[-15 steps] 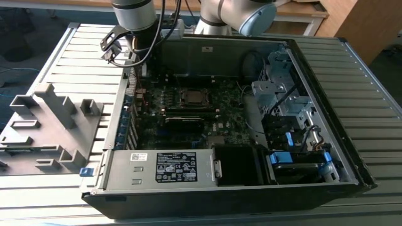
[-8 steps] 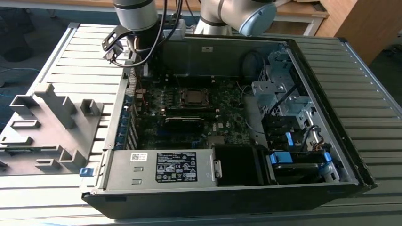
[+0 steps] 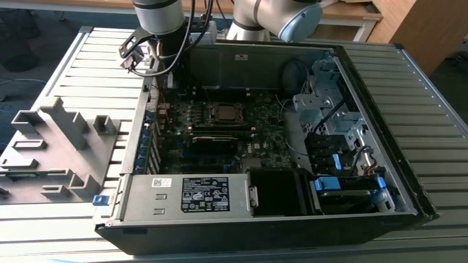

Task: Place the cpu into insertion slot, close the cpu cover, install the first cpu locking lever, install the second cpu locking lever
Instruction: 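Close the cpu cover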

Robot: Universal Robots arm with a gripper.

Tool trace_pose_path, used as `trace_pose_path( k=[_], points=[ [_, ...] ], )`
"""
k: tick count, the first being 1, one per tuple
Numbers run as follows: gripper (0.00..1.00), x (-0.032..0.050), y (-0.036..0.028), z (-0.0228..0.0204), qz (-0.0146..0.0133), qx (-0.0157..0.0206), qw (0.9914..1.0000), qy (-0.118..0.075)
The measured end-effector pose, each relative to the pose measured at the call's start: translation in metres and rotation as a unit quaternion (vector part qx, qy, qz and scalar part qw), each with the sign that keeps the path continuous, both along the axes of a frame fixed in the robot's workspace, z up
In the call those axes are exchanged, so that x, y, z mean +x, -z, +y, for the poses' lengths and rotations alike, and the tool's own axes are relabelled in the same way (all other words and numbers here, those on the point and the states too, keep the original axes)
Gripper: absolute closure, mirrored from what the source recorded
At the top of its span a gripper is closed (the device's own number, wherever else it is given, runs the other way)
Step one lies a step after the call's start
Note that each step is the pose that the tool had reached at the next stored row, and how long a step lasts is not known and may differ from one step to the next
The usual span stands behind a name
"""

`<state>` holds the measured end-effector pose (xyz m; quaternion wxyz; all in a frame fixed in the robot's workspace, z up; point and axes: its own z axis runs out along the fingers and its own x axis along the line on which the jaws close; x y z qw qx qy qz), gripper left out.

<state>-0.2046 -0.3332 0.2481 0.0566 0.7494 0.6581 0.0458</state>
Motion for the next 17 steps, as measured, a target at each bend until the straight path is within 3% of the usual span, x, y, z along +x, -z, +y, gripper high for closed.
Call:
trace_pose_path(
  k=[2,7,8,10,11,17],
  points=[
    [0.89,0.0000,-0.0070,0.0000,0.0000,0.0003,1.00000,0.000],
    [0.89,0.0001,-0.0074,0.0000,0.0003,0.0005,1.00000,0.000],
    [0.89,0.0003,-0.0074,-0.0001,0.0019,0.0005,1.00000,0.000],
    [0.89,0.0007,-0.0074,0.0000,0.0081,0.0005,0.99997,0.000],
    [0.89,0.0007,-0.0073,0.0000,0.0092,0.0004,0.99996,0.000],
    [0.89,0.0015,-0.0074,-0.0001,0.0108,0.0005,0.99994,0.000]
  ],
)
